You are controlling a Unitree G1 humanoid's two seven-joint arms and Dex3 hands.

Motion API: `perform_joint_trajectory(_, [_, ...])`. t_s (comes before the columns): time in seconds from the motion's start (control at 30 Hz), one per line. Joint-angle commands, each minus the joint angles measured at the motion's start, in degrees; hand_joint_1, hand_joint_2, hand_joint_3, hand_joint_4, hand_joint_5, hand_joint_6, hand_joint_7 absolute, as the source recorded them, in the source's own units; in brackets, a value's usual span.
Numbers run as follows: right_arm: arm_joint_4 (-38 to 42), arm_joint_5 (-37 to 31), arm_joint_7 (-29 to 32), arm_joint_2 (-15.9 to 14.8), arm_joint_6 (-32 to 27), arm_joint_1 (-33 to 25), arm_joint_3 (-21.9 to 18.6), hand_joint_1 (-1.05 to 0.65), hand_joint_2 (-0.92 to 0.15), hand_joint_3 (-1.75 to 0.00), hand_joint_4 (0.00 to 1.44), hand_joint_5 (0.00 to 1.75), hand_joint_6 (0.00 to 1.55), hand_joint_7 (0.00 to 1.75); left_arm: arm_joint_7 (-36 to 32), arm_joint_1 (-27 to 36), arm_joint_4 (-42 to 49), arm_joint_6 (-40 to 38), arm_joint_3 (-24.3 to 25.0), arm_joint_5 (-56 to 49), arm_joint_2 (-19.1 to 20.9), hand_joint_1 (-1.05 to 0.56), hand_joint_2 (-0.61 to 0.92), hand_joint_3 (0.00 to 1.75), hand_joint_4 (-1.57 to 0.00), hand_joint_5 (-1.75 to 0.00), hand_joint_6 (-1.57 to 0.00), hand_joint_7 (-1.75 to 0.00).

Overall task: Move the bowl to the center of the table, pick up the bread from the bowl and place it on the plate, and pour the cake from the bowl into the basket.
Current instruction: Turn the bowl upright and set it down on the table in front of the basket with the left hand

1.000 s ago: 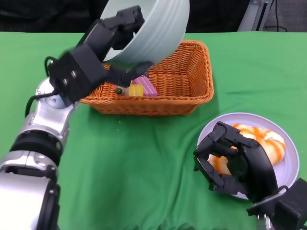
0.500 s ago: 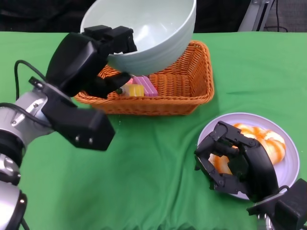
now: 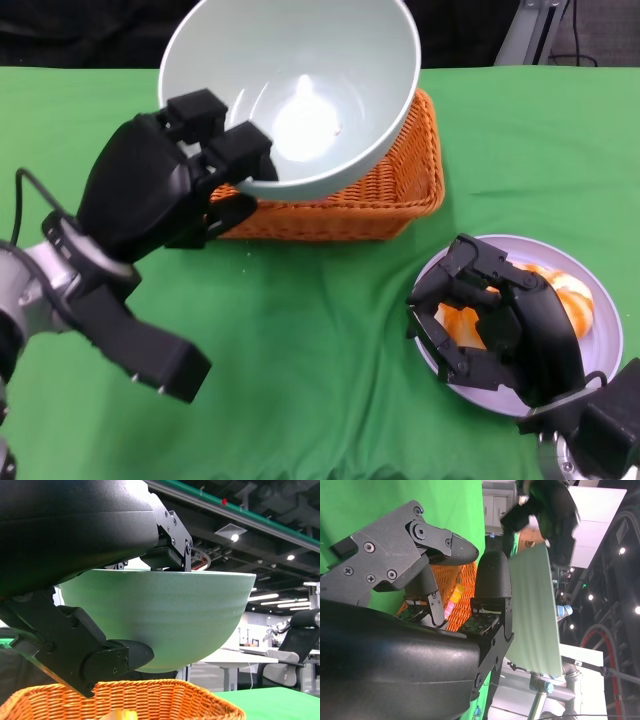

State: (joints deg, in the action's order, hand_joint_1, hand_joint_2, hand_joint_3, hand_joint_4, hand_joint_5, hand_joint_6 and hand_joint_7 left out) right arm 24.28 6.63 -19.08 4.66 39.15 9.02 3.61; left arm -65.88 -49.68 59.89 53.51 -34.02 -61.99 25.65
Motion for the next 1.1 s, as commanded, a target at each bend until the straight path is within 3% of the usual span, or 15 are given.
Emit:
perform_joint_trajectory(0.03, [-1.0, 0.6, 0.3, -0.5, -0.5, -0.4, -0.3, -0.25, -0.49, -0.97, 0.72, 1.61, 0.65, 1.37, -5.4, 1.6, -2.2, -1.0, -1.3, -1.7, 3.1, -0.07, 0.43, 1.2, -0.72, -1.75, -0.62, -1.65])
perform_joint_trajectory(0.17, [-1.0, 0.2, 0.7, -0.8, 0.4, -0.5, -0.6, -0.25, -0.5, -0.96, 0.72, 1.58, 0.65, 1.35, -11.1, 4.7, -3.7, -1.4, -4.0, -4.4, 4.5, -0.03, 0.31, 1.29, -0.74, -1.75, -0.58, -1.74])
perform_joint_trajectory(0.6, [-4.2, 0.9, 0.8, -1.3, -1.8, -1.8, -0.3, -0.27, -0.53, -0.91, 0.74, 1.59, 0.66, 1.35, -19.2, 12.2, -6.1, -0.2, -10.3, -8.7, 7.9, -0.01, 0.33, 1.24, -0.78, -1.75, -0.67, -1.67])
perform_joint_trajectory(0.73, [-5.1, 0.9, 0.8, -1.4, -2.5, -2.1, -0.3, -0.24, -0.51, -0.93, 0.72, 1.57, 0.66, 1.33, -21.6, 14.7, -6.3, -1.1, -12.2, -9.9, 8.6, 0.05, 0.23, 1.23, -0.8, -1.75, -0.63, -1.74])
perform_joint_trajectory(0.83, [-5.4, 0.7, 1.1, -1.3, -2.9, -2.2, -0.4, -0.23, -0.5, -0.95, 0.73, 1.57, 0.66, 1.33, -22.9, 16.3, -6.5, -1.1, -13.6, -10.7, 9.2, 0.01, 0.27, 1.24, -0.8, -1.75, -0.64, -1.75])
perform_joint_trajectory(1.0, [-6.2, 0.4, 1.7, -1.1, -3.4, -2.6, -0.3, -0.25, -0.49, -0.96, 0.73, 1.56, 0.67, 1.31, -23.7, 17.9, -6.1, -0.5, -15.8, -11.6, 9.9, -0.01, 0.35, 1.11, -0.79, -1.75, -0.64, -1.75])
perform_joint_trajectory(1.1, [-6.3, 0.2, 1.7, -1.2, -3.4, -2.6, -0.2, -0.25, -0.49, -0.96, 0.73, 1.56, 0.67, 1.31, -23.7, 18.4, -5.4, -0.3, -16.9, -12.1, 10.0, 0.01, 0.32, 1.11, -0.78, -1.75, -0.65, -1.74])
